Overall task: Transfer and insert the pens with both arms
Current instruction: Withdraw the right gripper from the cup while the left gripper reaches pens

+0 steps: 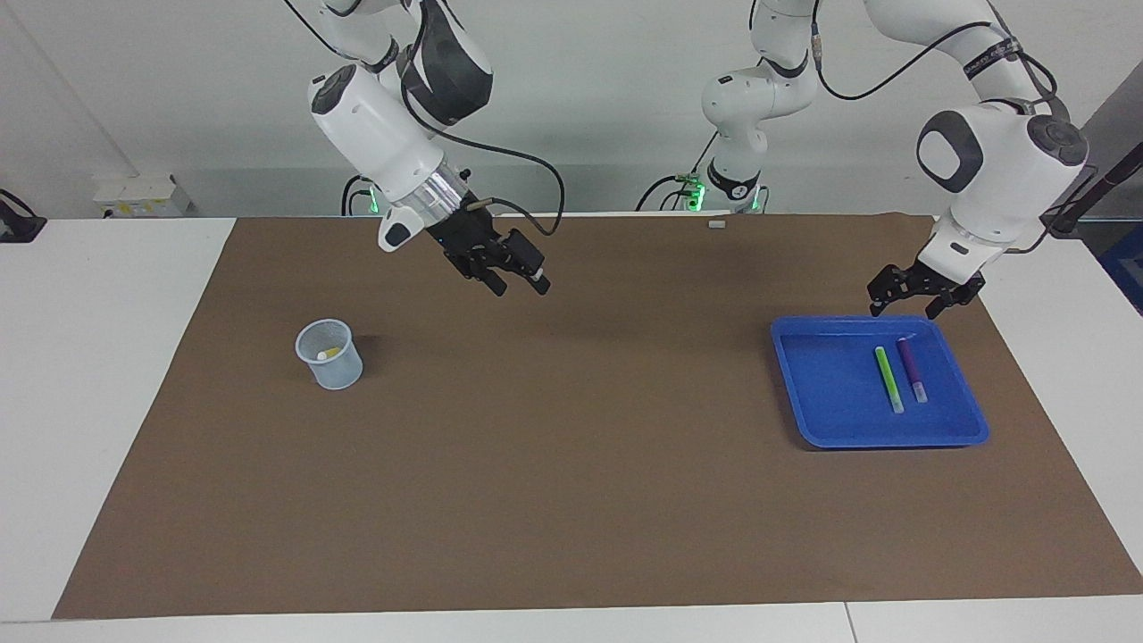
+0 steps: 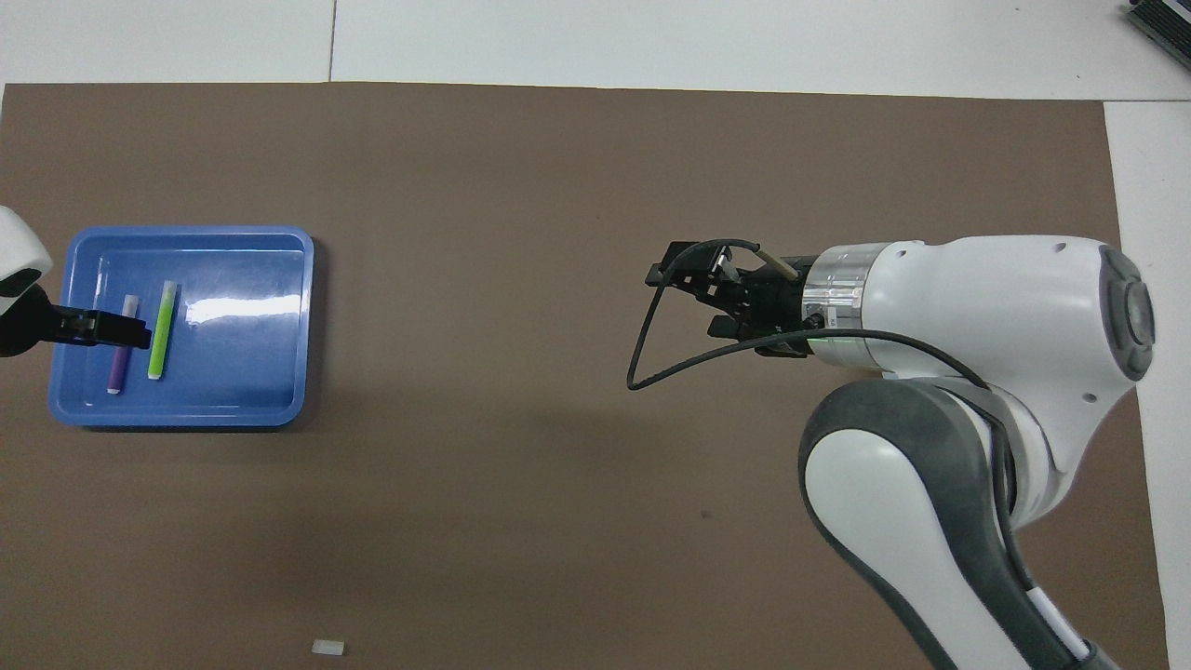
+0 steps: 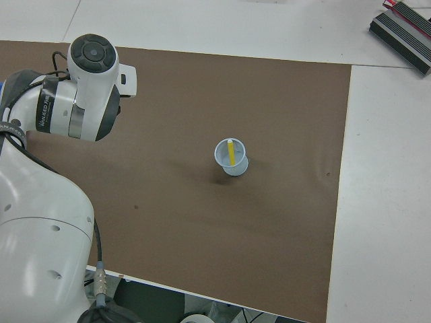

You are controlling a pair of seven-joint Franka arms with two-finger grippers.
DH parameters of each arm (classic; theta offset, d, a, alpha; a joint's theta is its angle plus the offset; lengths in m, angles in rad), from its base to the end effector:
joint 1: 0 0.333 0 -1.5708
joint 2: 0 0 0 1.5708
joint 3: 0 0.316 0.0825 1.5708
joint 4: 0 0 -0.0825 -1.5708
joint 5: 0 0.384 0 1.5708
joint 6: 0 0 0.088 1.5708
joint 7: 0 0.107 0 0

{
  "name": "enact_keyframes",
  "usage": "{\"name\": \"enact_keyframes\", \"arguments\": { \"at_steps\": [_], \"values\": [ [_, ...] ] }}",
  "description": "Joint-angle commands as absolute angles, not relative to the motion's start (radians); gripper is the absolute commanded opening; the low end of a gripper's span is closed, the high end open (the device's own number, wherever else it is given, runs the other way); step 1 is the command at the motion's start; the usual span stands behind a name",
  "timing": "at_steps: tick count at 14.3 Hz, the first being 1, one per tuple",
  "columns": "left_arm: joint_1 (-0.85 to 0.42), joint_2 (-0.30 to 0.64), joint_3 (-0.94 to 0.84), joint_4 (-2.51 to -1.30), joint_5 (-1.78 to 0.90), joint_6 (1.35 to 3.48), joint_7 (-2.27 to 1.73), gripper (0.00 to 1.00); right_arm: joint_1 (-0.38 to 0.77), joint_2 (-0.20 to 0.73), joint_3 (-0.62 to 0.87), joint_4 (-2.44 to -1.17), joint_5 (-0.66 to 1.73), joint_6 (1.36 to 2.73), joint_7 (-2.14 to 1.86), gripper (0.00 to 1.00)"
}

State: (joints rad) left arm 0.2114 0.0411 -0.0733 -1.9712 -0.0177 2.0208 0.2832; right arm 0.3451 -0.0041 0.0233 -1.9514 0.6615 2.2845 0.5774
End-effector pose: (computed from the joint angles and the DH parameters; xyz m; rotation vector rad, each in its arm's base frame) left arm 0.5614 0.0774 0.4497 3.1174 -0.2145 0.0193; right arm 0.5442 0.2254 0.5176 -2.3918 0.6960 -0.0390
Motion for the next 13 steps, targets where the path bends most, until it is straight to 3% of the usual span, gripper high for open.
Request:
{"name": "enact_keyframes", "arguments": {
  "at_steps": [1,13],
  "values": [
    [0.224,0.074,-0.081,-1.973,0.0,2.066,0.288,1.0,0.371,0.003,0.023,-1.95,0.712,2.321,0.6,1.0],
    [0.261,0.297,-0.081,-1.901,0.066,2.221,0.386,1.0,0.382,0.003,0.023,-1.96,0.713,2.359,0.638,1.0]
  ]
}}
